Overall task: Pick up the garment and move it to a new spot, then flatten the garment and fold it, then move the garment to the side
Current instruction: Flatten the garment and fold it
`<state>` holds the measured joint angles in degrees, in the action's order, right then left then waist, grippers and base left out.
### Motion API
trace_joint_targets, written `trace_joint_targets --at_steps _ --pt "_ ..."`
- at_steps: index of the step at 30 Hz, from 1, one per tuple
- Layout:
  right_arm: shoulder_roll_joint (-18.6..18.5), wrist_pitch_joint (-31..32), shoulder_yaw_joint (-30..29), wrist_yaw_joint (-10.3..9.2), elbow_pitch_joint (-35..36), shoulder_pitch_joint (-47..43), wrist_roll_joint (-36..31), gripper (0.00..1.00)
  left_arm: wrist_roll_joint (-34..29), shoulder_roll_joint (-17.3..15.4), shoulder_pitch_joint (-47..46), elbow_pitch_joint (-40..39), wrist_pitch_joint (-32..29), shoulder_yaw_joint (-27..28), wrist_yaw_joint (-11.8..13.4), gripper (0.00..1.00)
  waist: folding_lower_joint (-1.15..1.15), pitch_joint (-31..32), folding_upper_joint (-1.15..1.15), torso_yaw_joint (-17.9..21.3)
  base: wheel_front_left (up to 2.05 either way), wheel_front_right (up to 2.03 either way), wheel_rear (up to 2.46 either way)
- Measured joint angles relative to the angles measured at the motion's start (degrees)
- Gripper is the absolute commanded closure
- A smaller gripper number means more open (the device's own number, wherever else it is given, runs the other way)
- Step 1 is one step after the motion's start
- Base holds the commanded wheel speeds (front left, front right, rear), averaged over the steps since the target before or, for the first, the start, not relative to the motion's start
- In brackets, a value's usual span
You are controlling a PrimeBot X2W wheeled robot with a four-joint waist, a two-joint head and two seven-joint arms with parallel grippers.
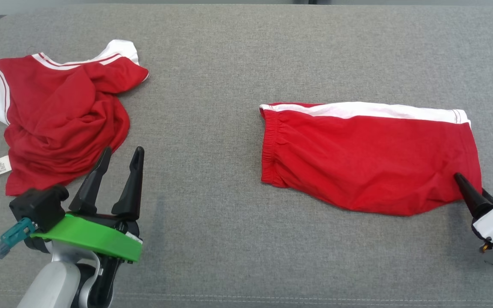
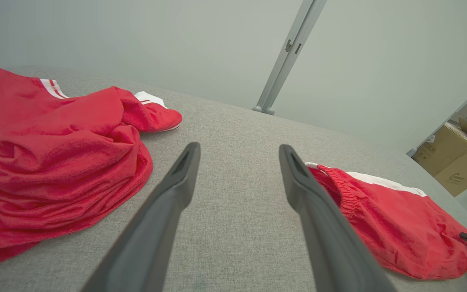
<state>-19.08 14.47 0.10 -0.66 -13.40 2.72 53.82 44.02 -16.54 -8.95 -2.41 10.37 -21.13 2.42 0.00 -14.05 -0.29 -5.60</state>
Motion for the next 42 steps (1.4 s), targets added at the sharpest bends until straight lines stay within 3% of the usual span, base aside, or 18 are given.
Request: trace_joint_targets --at_steps 10,21,22,23,27,30,37,40,42 --pt "-2.5 -0.3 -1.7 -2.04 0.7 0.0 -1.4 0.00 0.0 -0.4 2.3 -2.4 -0.7 0.5 1.0 0.00 0.00 -0.5 0.00 -0.8 0.00 0.00 0.00" --pt "1.6 -0.3 -1.0 -3.03 -1.9 2.9 0.5 0.00 -0.8 -1.1 2.2 -3.9 -1.6 0.5 1.4 0.00 0.00 -1.7 0.00 -2.1 0.00 0.00 0.00" --pt "2.4 -0.3 -1.0 -2.99 -1.9 3.4 1.4 0.71 -0.9 -1.2 2.2 -4.0 -1.8 0.6 1.7 0.00 0.00 -1.7 0.00 -2.1 0.00 0.00 0.00" --pt "3.1 -0.3 -1.2 -2.97 -1.9 3.9 2.1 1.00 -0.9 -1.2 2.2 -4.1 -1.8 0.7 1.7 0.00 0.00 -1.7 0.00 -2.1 0.00 0.00 0.00" --pt "4.4 -0.8 -2.9 -2.38 -1.6 5.5 4.6 1.00 -0.9 -1.4 2.2 -3.9 -1.8 1.1 1.8 0.00 0.00 -1.6 0.00 -1.9 0.00 0.00 0.00" --pt "3.3 -0.8 -5.6 -2.41 -1.3 5.6 6.0 1.00 -1.5 -2.1 2.3 -3.7 -1.8 1.6 2.2 0.00 0.00 -1.3 0.00 -1.6 0.00 0.00 0.00" --pt "-4.8 -1.3 -14.1 -4.00 -1.9 2.2 7.1 1.00 -2.0 -2.2 2.7 -3.3 -1.7 1.1 2.4 0.00 0.00 -0.4 0.00 -1.3 0.00 0.00 0.00" --pt "-7.3 -1.3 -13.8 -3.89 0.0 1.5 5.2 1.00 -2.0 -2.0 3.6 -2.9 -1.7 1.0 2.4 0.00 0.00 0.0 0.00 -1.3 0.00 0.00 0.00" --pt "-8.2 -1.0 -10.8 -2.48 3.0 2.2 3.5 1.00 -2.0 -1.7 3.8 -2.6 -1.6 1.0 2.4 0.00 0.00 0.2 0.00 -1.2 0.00 0.00 0.00"
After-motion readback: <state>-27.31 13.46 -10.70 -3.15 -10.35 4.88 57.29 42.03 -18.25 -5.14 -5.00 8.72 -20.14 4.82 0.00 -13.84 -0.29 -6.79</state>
